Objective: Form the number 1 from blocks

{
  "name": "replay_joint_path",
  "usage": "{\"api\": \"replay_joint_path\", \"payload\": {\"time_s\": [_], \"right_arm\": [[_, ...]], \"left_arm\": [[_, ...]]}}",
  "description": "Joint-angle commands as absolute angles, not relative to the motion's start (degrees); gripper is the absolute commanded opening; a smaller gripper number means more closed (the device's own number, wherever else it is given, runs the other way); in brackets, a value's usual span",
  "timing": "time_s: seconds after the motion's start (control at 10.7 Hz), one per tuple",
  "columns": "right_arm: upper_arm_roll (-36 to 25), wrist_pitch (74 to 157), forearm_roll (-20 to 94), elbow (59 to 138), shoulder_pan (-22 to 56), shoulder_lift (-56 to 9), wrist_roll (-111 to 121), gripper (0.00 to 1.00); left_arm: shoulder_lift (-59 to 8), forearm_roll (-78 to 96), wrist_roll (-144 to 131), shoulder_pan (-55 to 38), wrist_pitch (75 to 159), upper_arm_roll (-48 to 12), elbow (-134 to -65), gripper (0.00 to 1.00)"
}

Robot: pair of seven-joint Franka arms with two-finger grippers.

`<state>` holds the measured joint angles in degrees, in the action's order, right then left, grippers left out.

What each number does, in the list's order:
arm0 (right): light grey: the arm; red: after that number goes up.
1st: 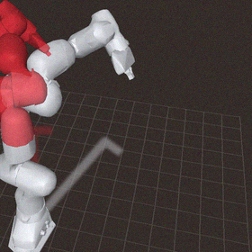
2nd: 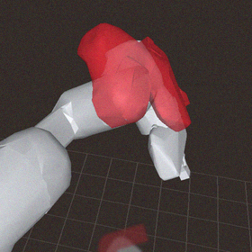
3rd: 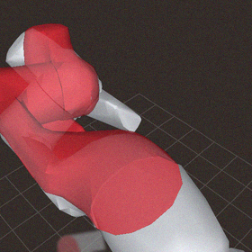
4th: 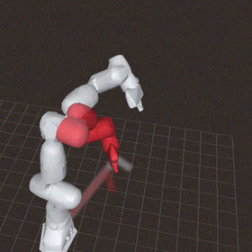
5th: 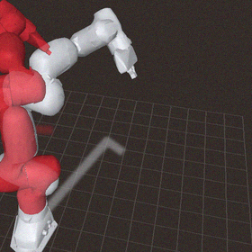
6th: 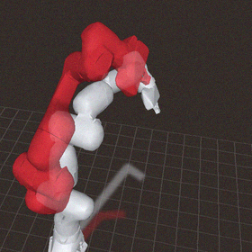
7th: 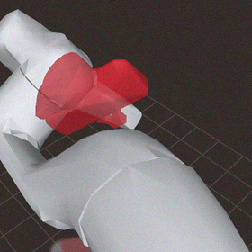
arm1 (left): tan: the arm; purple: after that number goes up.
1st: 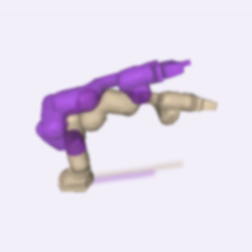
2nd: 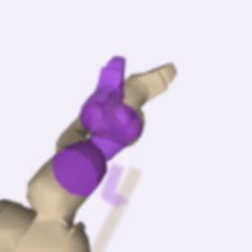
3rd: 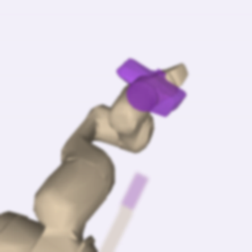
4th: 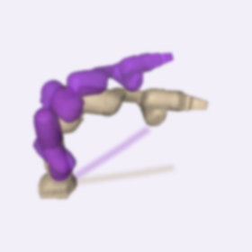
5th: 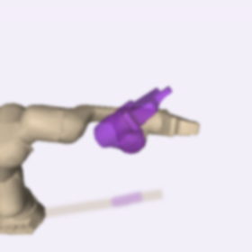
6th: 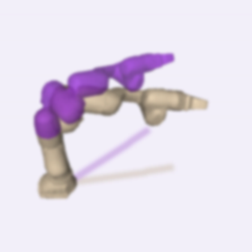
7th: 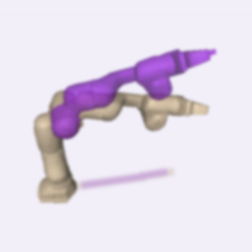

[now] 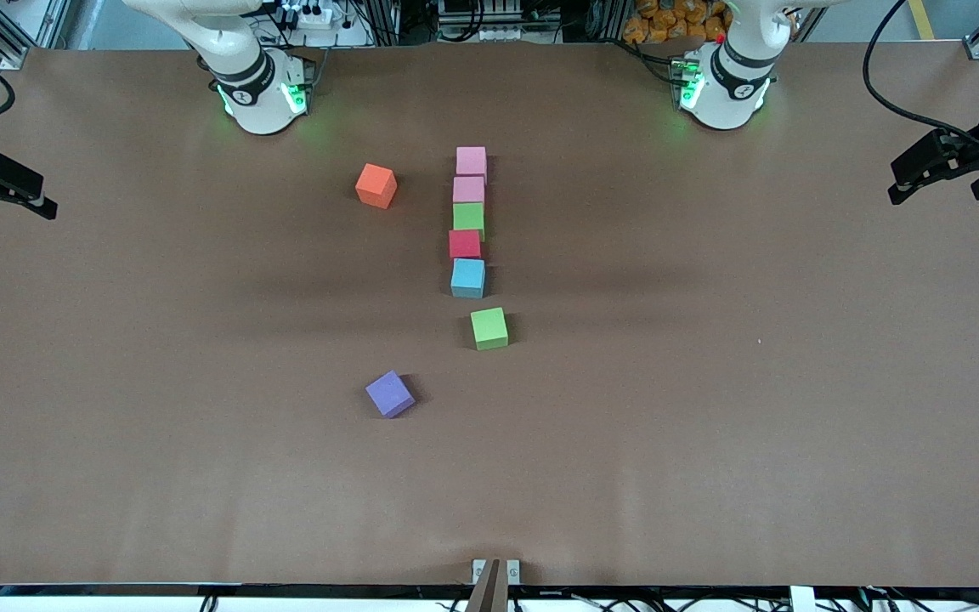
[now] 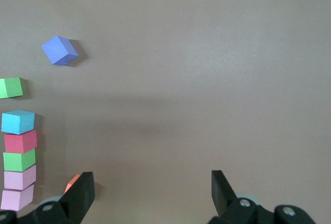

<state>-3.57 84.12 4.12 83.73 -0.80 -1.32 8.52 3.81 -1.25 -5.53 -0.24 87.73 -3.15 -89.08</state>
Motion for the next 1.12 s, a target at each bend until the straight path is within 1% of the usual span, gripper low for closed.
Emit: {"api": "replay_joint_path", "payload": {"time_s": [0.0,0.37,1.03], "right_arm": [[-2.72,83.76,5.27,83.41,-2.29,-1.41,9.23,1.00],[-2.72,83.76,5.36,83.50,-2.29,-1.49,9.23,1.00],[-2.72,83.76,5.36,83.58,-2.29,-1.67,9.32,1.00]], "left_arm": [[5.45,-0.62,-2.29,0.35,88.16,-3.52,-90.53,1.00],[5.45,-0.97,-2.37,-1.13,88.07,-2.90,-90.62,1.00],[5.80,-1.05,-2.29,-4.57,87.72,0.09,-90.79,1.00]]}}
